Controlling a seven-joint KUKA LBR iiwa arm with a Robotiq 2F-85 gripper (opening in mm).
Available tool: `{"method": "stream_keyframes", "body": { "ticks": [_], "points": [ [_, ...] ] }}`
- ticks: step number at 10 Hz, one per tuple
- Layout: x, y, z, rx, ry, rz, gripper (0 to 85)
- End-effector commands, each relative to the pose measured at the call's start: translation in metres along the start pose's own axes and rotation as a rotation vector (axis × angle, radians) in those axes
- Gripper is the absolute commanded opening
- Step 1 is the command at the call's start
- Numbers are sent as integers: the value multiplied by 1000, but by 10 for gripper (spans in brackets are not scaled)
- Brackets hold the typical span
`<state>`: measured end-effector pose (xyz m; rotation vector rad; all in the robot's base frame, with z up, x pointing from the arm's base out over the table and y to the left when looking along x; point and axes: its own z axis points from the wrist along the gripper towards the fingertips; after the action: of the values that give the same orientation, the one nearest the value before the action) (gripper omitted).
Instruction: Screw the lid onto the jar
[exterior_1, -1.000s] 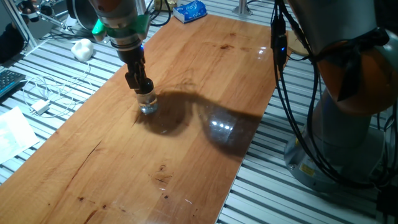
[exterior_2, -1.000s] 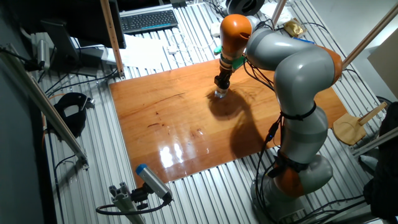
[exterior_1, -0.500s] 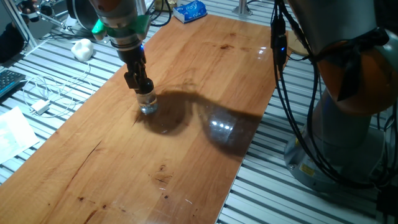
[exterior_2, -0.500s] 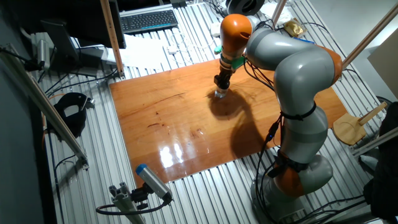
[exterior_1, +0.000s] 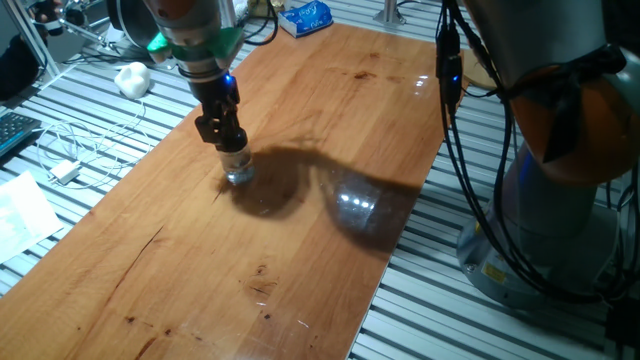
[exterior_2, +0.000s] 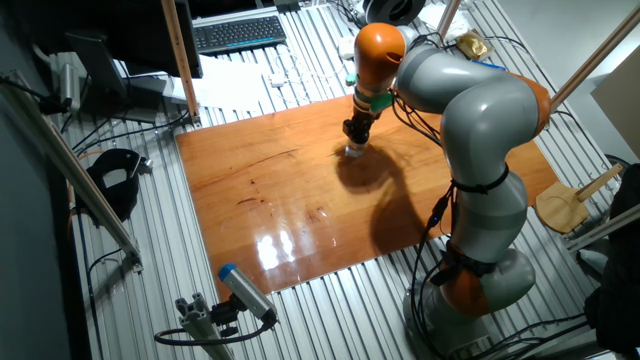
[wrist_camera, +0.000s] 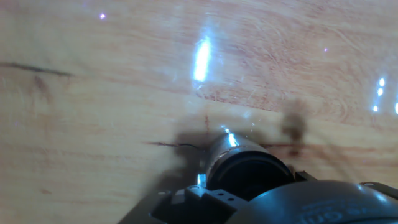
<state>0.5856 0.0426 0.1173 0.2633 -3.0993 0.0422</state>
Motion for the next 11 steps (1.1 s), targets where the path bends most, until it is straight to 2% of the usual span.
{"method": "stream_keyframes", "body": {
  "ticks": [1,2,6,8,11],
  "points": [
    [0,1,0,5,-2,13,510],
    [1,1,1,-21,-6,57,510],
    [1,2,1,-21,-7,115,510],
    [2,2,1,-38,-8,155,510],
    [3,3,1,-41,-13,201,510]
  ]
}}
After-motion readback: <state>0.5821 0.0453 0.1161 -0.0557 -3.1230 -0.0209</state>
